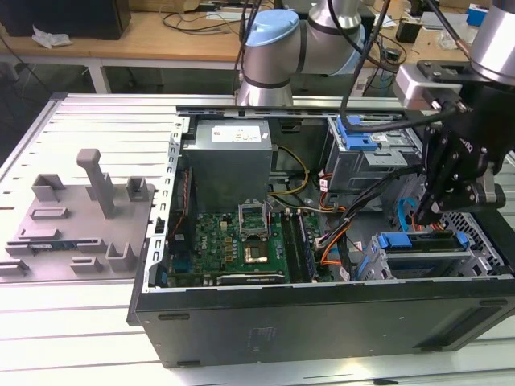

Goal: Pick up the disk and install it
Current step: 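Insert the second disk wire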

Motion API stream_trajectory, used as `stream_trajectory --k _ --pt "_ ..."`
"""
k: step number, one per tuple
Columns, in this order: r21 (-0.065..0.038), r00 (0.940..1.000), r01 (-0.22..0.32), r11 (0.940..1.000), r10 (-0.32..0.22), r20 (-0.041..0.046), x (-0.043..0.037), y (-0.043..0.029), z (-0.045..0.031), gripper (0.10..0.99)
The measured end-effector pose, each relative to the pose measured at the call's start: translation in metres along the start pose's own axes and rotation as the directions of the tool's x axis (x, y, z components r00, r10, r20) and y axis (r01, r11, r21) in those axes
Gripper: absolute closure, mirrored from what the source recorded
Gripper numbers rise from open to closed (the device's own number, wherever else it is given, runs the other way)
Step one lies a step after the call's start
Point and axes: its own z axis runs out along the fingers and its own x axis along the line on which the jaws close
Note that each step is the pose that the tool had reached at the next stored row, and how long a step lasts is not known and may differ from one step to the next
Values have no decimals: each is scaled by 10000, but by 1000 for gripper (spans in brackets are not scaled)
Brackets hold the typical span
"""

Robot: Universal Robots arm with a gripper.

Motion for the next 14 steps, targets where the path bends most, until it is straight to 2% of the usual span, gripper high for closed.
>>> stream_trajectory --k 2,6,7,8,9,14 --pt "-20 9998 -1 10000 1 183 50 -19 13 925" --pt "-47 9991 3 10000 -1 427 80 -53 27 925" --pt "-57 9986 8 10000 -5 521 88 -54 31 925" --pt "-80 9973 18 10000 -12 738 118 -57 50 925" --pt "-89 9966 21 10000 -14 823 135 -59 57 925" --pt "-91 9964 26 10000 -18 847 140 -60 57 925"
